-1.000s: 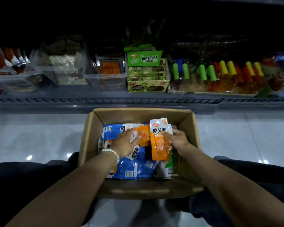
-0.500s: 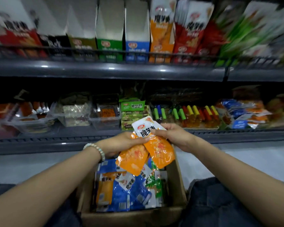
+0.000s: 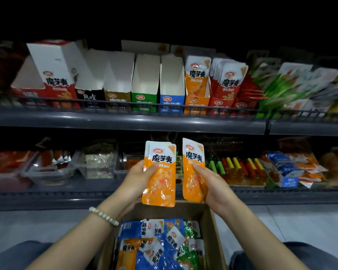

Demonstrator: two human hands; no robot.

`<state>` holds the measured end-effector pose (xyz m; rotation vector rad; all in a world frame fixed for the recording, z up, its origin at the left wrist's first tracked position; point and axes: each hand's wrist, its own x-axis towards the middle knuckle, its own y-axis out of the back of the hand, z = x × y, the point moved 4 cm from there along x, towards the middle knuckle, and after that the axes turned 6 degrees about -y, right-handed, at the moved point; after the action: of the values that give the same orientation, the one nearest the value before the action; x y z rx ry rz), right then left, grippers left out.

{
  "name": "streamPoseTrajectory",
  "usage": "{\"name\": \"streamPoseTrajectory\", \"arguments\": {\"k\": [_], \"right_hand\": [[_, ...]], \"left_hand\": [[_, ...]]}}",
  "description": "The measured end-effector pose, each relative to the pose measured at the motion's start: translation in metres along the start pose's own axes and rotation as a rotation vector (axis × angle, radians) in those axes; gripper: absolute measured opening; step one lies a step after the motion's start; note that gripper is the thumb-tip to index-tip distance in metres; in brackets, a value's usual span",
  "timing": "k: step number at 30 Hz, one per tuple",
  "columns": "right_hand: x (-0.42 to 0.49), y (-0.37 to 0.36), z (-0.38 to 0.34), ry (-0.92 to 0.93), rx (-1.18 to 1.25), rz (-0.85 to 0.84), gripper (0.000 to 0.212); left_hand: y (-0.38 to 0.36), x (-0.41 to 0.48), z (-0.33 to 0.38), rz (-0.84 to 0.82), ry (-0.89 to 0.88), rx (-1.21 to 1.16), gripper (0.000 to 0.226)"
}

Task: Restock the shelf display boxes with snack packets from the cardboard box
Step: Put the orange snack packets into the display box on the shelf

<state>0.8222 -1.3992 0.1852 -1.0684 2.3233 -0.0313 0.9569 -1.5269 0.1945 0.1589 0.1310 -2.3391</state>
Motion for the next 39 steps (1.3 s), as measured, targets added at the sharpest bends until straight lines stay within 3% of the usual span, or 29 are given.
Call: {"name": "streamPoseTrajectory", "arguments": {"k": [4, 8, 11, 13, 15, 19, 26, 30, 33, 39], "right_hand": [[0.0, -0.007, 0.009, -0.053, 0.04, -0.045, 0.026], [0.006, -0.021, 0.027, -0.105, 0.064, -0.032, 0.038], [0.011, -0.013, 0.023, -0.041, 0.077, 0.095, 0.052], [0.011, -0.005, 0.012, 0.025, 0.08, 0.158, 0.039], [0.008, -0.001, 0.004, 0.076, 0.047, 0.156, 0.028], [0.005, -0.01, 0.007, 0.132, -0.019, 0.123, 0.023], [0.004, -0.029, 0.008, 0.27, 0.03, 0.045, 0.025], [0.004, -0.032, 0.005, 0.312, 0.016, 0.03, 0.036], [0.004, -0.032, 0.004, 0.364, 0.005, 0.037, 0.059], [0.003, -0.031, -0.016, 0.53, -0.182, -0.023, 0.087]], "left_hand": [[0.001, -0.004, -0.002, 0.146, -0.114, -0.003, 0.019], [-0.014, -0.007, -0.007, 0.17, -0.117, 0.003, 0.016], [-0.02, -0.005, -0.011, 0.124, -0.039, 0.032, 0.022], [-0.018, -0.003, -0.012, 0.101, -0.018, 0.033, 0.027], [-0.016, 0.0, -0.01, 0.066, -0.017, 0.014, 0.028], [-0.027, -0.003, -0.008, -0.17, -0.006, 0.01, 0.022], [-0.04, -0.006, -0.013, -0.227, -0.013, 0.061, 0.037], [-0.039, -0.004, -0.011, -0.296, -0.03, 0.06, 0.034], [-0.039, -0.009, -0.008, -0.354, -0.004, 0.044, 0.042], [-0.033, -0.005, -0.007, -0.316, -0.029, 0.082, 0.041]]}}
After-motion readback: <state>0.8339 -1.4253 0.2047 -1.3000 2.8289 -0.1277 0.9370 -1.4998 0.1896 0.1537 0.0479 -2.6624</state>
